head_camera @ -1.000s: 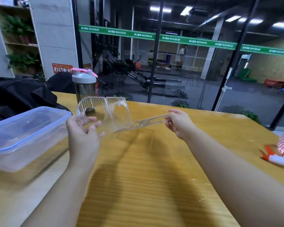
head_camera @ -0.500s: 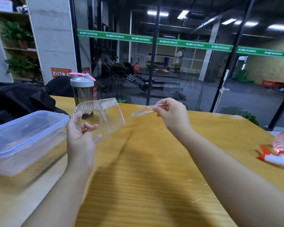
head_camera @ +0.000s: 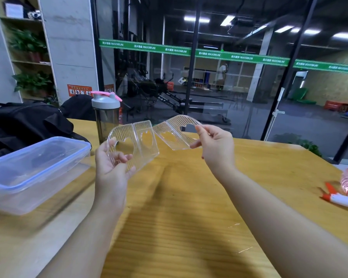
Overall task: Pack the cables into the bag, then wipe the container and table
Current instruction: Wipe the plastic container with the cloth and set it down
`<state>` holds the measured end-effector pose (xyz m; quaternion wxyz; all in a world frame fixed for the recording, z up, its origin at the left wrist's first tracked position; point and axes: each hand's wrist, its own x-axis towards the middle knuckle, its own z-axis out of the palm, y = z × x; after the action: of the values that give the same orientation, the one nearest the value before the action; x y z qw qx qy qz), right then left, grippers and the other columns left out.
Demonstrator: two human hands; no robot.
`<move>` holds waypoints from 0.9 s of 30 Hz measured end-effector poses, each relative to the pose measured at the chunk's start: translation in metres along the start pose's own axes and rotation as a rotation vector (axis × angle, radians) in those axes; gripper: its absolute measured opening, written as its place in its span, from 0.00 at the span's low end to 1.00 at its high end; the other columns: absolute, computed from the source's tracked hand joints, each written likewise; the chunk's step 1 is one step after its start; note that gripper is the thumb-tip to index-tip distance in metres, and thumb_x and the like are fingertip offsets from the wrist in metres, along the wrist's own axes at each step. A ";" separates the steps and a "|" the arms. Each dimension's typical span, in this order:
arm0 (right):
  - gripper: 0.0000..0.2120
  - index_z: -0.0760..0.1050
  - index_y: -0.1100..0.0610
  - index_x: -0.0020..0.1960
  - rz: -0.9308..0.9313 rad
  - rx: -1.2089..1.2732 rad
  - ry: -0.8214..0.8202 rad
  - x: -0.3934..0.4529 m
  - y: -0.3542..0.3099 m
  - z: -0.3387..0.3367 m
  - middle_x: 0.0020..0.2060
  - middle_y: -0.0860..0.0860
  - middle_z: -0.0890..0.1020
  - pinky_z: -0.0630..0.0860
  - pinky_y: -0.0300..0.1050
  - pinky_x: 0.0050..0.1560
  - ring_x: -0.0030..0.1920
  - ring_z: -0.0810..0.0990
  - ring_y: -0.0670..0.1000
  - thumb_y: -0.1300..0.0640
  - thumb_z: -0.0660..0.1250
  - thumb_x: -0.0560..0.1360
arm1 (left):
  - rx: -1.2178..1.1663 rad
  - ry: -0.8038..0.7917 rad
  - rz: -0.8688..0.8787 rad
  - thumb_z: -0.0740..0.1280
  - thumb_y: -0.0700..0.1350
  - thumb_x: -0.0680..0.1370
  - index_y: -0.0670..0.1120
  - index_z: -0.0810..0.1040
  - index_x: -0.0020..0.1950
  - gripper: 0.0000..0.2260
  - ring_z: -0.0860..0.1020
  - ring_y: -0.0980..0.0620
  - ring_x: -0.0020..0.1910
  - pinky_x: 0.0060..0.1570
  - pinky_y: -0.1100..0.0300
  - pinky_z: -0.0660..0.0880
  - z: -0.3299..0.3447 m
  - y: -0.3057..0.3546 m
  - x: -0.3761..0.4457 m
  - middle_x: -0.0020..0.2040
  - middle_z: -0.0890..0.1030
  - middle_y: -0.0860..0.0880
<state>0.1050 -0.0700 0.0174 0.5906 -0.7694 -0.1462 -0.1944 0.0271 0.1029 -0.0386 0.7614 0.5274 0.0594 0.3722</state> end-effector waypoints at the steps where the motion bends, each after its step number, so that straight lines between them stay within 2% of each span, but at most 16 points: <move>1: 0.08 0.78 0.42 0.44 0.026 0.048 0.000 -0.003 -0.001 0.003 0.27 0.49 0.82 0.69 0.42 0.30 0.21 0.67 0.43 0.49 0.62 0.79 | -0.012 -0.019 0.002 0.54 0.27 0.76 0.58 0.69 0.56 0.25 0.75 0.54 0.49 0.53 0.50 0.74 0.000 -0.001 -0.001 0.38 0.70 0.53; 5: 0.08 0.80 0.48 0.43 0.130 0.239 -0.078 -0.027 -0.006 0.023 0.21 0.51 0.76 0.65 0.31 0.26 0.18 0.67 0.40 0.53 0.64 0.79 | -0.025 -0.151 -0.016 0.59 0.27 0.75 0.51 0.67 0.63 0.24 0.77 0.56 0.50 0.49 0.54 0.73 0.008 -0.010 -0.010 0.37 0.74 0.53; 8: 0.06 0.81 0.52 0.52 0.118 0.266 -0.226 -0.048 -0.008 0.044 0.19 0.48 0.75 0.68 0.29 0.29 0.20 0.70 0.40 0.55 0.67 0.77 | -0.056 -0.234 -0.045 0.66 0.33 0.72 0.51 0.69 0.63 0.23 0.77 0.54 0.48 0.49 0.50 0.74 0.012 -0.015 -0.015 0.41 0.78 0.52; 10: 0.10 0.79 0.57 0.57 0.117 0.298 -0.268 -0.054 -0.009 0.054 0.23 0.52 0.78 0.70 0.32 0.29 0.21 0.71 0.42 0.57 0.68 0.76 | -0.097 -0.250 -0.057 0.67 0.34 0.73 0.48 0.68 0.65 0.23 0.77 0.52 0.48 0.47 0.52 0.75 0.012 -0.015 -0.015 0.47 0.80 0.51; 13: 0.12 0.78 0.60 0.58 0.111 0.307 -0.290 -0.054 -0.015 0.060 0.33 0.62 0.82 0.72 0.35 0.27 0.20 0.71 0.43 0.58 0.68 0.76 | -0.181 -0.233 -0.074 0.64 0.36 0.76 0.46 0.66 0.68 0.22 0.77 0.51 0.49 0.41 0.59 0.77 0.013 -0.012 -0.014 0.54 0.80 0.50; 15: 0.12 0.78 0.60 0.59 0.122 0.310 -0.314 -0.054 -0.017 0.060 0.30 0.60 0.82 0.71 0.35 0.26 0.20 0.72 0.43 0.58 0.68 0.76 | -0.219 -0.233 -0.089 0.65 0.40 0.73 0.46 0.66 0.69 0.25 0.77 0.53 0.47 0.38 0.62 0.77 0.015 -0.008 -0.015 0.54 0.79 0.51; 18: 0.13 0.77 0.58 0.60 0.140 0.305 -0.374 -0.058 -0.017 0.056 0.21 0.49 0.76 0.67 0.31 0.22 0.20 0.73 0.41 0.58 0.68 0.76 | -0.243 -0.215 -0.101 0.66 0.41 0.71 0.47 0.66 0.68 0.26 0.79 0.55 0.43 0.32 0.64 0.75 0.016 -0.004 -0.017 0.52 0.80 0.54; 21: 0.14 0.75 0.56 0.63 0.128 0.284 -0.472 -0.061 -0.018 0.050 0.23 0.51 0.76 0.63 0.29 0.20 0.17 0.70 0.40 0.57 0.67 0.77 | -0.233 -0.201 -0.090 0.65 0.38 0.75 0.47 0.66 0.69 0.23 0.79 0.49 0.45 0.28 0.63 0.72 0.015 -0.002 -0.016 0.53 0.79 0.53; 23: 0.17 0.72 0.55 0.66 0.099 0.269 -0.526 -0.061 -0.019 0.047 0.25 0.53 0.75 0.62 0.30 0.19 0.16 0.69 0.40 0.57 0.66 0.78 | -0.236 -0.206 -0.085 0.65 0.39 0.73 0.46 0.66 0.69 0.24 0.78 0.48 0.40 0.25 0.63 0.70 0.016 0.001 -0.017 0.51 0.79 0.52; 27: 0.22 0.66 0.51 0.72 0.026 0.214 -0.651 -0.061 -0.017 0.045 0.27 0.52 0.75 0.63 0.29 0.21 0.18 0.70 0.39 0.59 0.63 0.79 | -0.240 -0.182 -0.089 0.65 0.40 0.72 0.46 0.67 0.68 0.24 0.74 0.52 0.31 0.21 0.63 0.67 0.016 0.002 -0.017 0.46 0.81 0.55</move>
<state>0.0490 -0.0222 -0.0073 0.5928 -0.7266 -0.3366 0.0855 0.0213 0.0803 -0.0349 0.8370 0.4608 -0.0313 0.2933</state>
